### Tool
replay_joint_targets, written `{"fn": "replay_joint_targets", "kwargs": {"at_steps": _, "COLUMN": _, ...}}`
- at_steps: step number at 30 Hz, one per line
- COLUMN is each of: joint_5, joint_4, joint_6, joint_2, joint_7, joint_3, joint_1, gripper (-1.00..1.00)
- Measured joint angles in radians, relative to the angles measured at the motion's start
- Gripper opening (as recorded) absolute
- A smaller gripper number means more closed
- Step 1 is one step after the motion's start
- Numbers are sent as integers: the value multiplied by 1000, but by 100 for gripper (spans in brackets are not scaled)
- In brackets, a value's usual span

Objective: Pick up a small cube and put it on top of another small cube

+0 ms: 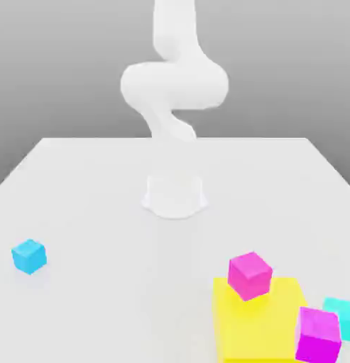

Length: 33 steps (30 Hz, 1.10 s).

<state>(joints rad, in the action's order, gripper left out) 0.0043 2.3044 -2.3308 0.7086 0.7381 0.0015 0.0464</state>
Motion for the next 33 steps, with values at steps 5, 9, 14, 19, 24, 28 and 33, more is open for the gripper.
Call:
{"fn": "replay_joint_targets", "kwargs": {"at_steps": 5, "joint_5": 11, "joint_4": 9, "joint_6": -63, "joint_2": -187, "joint_7": -129, "joint_3": 10, "joint_1": 89, "gripper": 0}}
{"fn": "replay_joint_targets", "kwargs": {"at_steps": 9, "joint_5": 20, "joint_4": 16, "joint_6": -112, "joint_2": -332, "joint_7": -229, "joint_3": 26, "joint_1": 151, "gripper": 0}}
{"fn": "replay_joint_targets", "kwargs": {"at_steps": 14, "joint_5": 24, "joint_4": 25, "joint_6": -173, "joint_2": -513, "joint_7": -348, "joint_3": 61, "joint_1": 214, "gripper": 0}}
{"fn": "replay_joint_targets", "kwargs": {"at_steps": 19, "joint_5": 5, "joint_4": 33, "joint_6": -234, "joint_2": -695, "joint_7": -451, "joint_3": 106, "joint_1": 284, "gripper": 0}}
{"fn": "replay_joint_targets", "kwargs": {"at_steps": 24, "joint_5": -45, "joint_4": 42, "joint_6": -294, "joint_2": -878, "joint_7": -532, "joint_3": 134, "joint_1": 337, "gripper": 0}}
{"fn": "replay_joint_targets", "kwargs": {"at_steps": 28, "joint_5": -109, "joint_4": 45, "joint_6": -347, "joint_2": -1025, "joint_7": -572, "joint_3": 149, "joint_1": 381, "gripper": 0}}
{"fn": "replay_joint_targets", "kwargs": {"at_steps": 33, "joint_5": -162, "joint_4": 14, "joint_6": -469, "joint_2": -1196, "joint_7": -548, "joint_3": 111, "joint_1": 420, "gripper": -100}}
